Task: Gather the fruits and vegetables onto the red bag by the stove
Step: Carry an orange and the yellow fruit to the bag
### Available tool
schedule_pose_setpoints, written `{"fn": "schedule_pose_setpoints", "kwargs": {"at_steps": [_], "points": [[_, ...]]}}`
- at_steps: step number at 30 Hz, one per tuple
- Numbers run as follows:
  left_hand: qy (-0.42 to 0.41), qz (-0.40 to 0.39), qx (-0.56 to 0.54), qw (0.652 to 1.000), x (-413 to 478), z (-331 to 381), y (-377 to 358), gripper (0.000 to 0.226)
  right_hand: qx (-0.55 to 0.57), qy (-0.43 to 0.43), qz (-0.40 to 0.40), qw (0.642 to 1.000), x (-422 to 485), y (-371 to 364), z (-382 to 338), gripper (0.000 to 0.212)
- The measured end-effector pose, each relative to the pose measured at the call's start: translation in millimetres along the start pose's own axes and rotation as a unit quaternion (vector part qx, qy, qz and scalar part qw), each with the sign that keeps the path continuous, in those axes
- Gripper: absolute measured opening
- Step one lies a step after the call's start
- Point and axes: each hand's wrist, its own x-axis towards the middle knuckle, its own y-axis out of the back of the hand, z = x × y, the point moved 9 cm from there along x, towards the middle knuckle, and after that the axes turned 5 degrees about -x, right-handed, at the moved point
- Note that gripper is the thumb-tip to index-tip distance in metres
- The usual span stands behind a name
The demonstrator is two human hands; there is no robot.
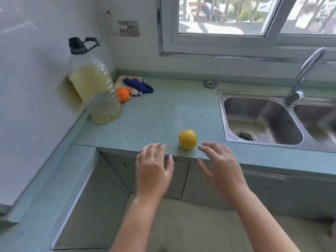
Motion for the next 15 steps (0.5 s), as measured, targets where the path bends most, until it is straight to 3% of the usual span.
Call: {"fn": "schedule_pose_setpoints", "kwargs": {"at_steps": [8,15], "points": [[0.035,-0.045,-0.021,0.998,32,-49,-52,0.040,0.004,-0.003,-0.061,0.998,54,-79,20,0.038],[0.049,-0.093,-0.019,0.994,68,-76,-103,0.041,0.000,-0.015,-0.156,0.988,88,-156,51,0.062]]}}
